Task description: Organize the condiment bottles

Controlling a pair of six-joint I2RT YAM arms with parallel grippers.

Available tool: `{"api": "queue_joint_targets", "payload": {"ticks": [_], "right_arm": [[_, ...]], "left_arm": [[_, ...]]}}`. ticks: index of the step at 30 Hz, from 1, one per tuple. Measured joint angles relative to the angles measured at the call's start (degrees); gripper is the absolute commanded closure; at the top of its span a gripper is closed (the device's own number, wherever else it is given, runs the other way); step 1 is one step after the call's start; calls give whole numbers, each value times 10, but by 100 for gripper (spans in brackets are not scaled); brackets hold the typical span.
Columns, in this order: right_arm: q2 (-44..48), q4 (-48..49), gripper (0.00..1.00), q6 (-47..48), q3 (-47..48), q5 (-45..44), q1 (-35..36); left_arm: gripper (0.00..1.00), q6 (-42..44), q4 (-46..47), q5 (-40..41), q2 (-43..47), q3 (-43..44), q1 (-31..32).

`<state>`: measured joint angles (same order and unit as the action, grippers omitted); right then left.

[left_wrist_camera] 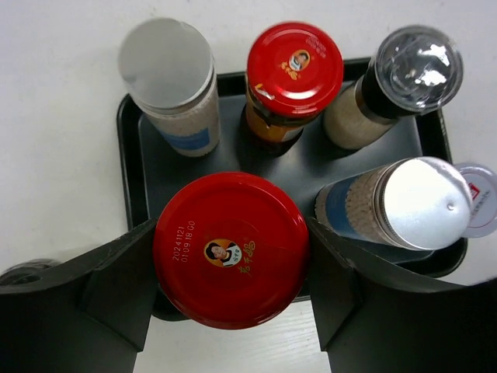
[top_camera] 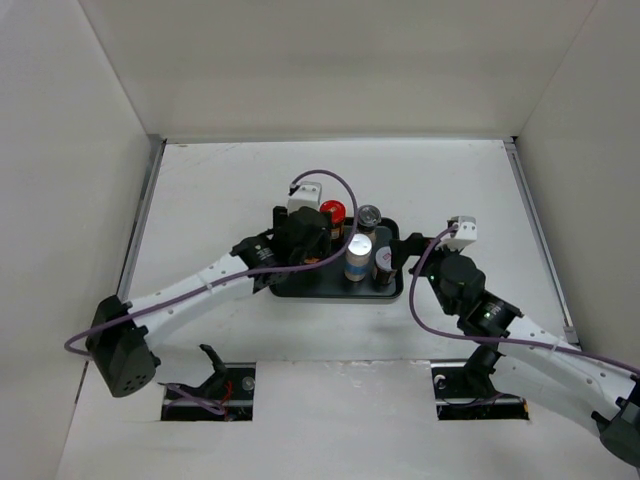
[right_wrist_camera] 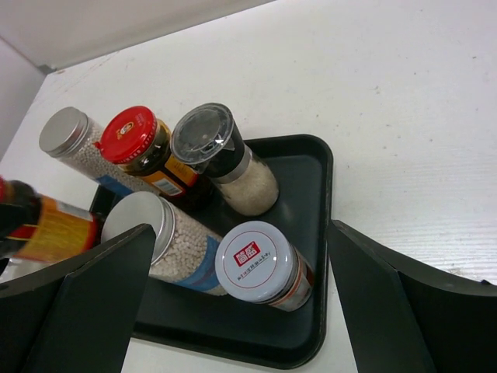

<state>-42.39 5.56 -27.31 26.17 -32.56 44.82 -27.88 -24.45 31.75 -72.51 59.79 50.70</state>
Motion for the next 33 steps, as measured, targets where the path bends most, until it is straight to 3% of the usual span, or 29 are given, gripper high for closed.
{"api": "queue_joint_targets", "payload": {"ticks": [16,21,23,28,33], "right_arm": [[-10,0,2,-6,-1,0,-1],[-10,0,2,-6,-1,0,-1],[-9,0,2,-6,-1,0,-1],[-4,0,2,-6,-1,0,-1],[-4,0,1,-6,-1,0,-1]], "left_arm": [[62,-7,104,-17,-85,-48,27],[57,-9,114,-9,-89,-62,30],[51,-9,118,-5,-90,-63,30],[19,-9,128,3,-90,-64,30],[12,-9,149,11,-49,-64,30]]}}
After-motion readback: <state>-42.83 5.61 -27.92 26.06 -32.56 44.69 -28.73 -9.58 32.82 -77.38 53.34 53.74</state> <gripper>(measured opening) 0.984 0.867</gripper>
